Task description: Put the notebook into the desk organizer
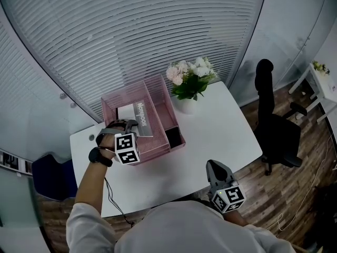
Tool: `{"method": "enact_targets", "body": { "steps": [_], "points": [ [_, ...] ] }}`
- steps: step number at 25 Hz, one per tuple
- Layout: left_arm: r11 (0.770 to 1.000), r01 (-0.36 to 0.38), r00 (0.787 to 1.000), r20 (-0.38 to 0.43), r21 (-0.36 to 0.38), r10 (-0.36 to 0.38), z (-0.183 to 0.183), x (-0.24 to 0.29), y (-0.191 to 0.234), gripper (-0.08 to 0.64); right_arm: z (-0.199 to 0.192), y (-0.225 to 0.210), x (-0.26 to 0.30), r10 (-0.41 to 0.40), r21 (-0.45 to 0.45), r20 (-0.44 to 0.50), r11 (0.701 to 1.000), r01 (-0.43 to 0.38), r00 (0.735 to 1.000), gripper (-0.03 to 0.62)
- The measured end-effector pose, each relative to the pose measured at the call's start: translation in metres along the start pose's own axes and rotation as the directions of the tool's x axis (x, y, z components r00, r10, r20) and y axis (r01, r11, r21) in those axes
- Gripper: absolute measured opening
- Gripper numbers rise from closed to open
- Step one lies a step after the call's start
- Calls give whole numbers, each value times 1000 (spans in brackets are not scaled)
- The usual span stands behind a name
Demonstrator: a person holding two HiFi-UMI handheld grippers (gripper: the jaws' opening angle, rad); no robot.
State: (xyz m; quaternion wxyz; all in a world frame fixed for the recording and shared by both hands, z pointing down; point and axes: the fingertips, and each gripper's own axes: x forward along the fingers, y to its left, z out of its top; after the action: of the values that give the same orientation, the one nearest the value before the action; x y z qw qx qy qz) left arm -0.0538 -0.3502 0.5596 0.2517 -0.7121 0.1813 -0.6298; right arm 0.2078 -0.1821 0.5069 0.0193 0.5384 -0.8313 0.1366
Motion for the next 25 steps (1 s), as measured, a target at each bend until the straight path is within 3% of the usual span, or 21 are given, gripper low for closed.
{"method": "enact_targets", "body": {
  "steps": [7, 12, 17, 22, 25],
  "points": [
    [985, 166, 986, 12, -54, -166, 2, -8, -6, 226, 0, -5, 0, -14, 6, 1, 1000, 14, 1000, 14],
    [943, 313, 949, 20, -111, -313, 1, -14, -17, 270, 0, -6, 1, -18, 15, 2, 1000, 18, 1000, 14],
    [913, 377, 926, 27, -155, -377, -1, -13, -21, 270, -2, -10, -2, -26, 19, 1, 999, 26, 1000, 14],
    [825, 521, 853, 102, -219, -512, 6, -21, -37, 334, 0, -14, -4, -30, 22, 3, 999, 30, 1000, 14],
    [809, 547, 837, 117, -217, -535, 10, -24, -41, 342, -2, -15, -3, -30, 21, 2, 999, 30, 1000, 14]
  ]
}}
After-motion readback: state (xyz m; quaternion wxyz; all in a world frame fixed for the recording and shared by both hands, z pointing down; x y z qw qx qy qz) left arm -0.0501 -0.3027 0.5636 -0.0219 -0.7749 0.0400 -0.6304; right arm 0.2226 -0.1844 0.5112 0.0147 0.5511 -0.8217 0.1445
